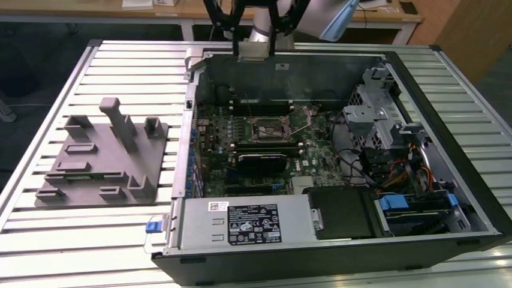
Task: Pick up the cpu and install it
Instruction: 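Pick up the cpu and move it towards the insertion slot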
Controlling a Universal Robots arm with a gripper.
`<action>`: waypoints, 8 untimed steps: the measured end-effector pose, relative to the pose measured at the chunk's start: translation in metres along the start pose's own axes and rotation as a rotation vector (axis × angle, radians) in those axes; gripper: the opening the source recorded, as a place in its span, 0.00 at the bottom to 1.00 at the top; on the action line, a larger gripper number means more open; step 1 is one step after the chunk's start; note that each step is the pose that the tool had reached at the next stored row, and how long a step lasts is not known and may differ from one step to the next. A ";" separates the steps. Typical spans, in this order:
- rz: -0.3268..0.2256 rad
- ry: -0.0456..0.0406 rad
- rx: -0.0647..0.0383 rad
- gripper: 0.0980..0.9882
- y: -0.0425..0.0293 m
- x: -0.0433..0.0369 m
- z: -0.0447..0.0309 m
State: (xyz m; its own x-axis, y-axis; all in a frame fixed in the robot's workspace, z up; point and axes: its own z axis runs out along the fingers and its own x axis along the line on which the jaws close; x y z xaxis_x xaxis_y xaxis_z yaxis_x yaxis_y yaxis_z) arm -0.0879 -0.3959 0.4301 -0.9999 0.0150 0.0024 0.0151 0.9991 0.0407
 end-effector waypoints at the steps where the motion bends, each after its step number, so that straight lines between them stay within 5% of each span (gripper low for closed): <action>1: 0.000 0.0004 0.000 0.50 0.0000 -0.0029 0.0001; 8: 0.000 0.0036 0.000 0.50 0.0001 -0.0206 0.0050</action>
State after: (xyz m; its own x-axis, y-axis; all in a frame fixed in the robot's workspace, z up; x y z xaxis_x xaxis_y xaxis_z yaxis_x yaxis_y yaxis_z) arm -0.0673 -0.3960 0.4251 -0.9999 0.0152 0.0060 0.0155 0.9990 0.0408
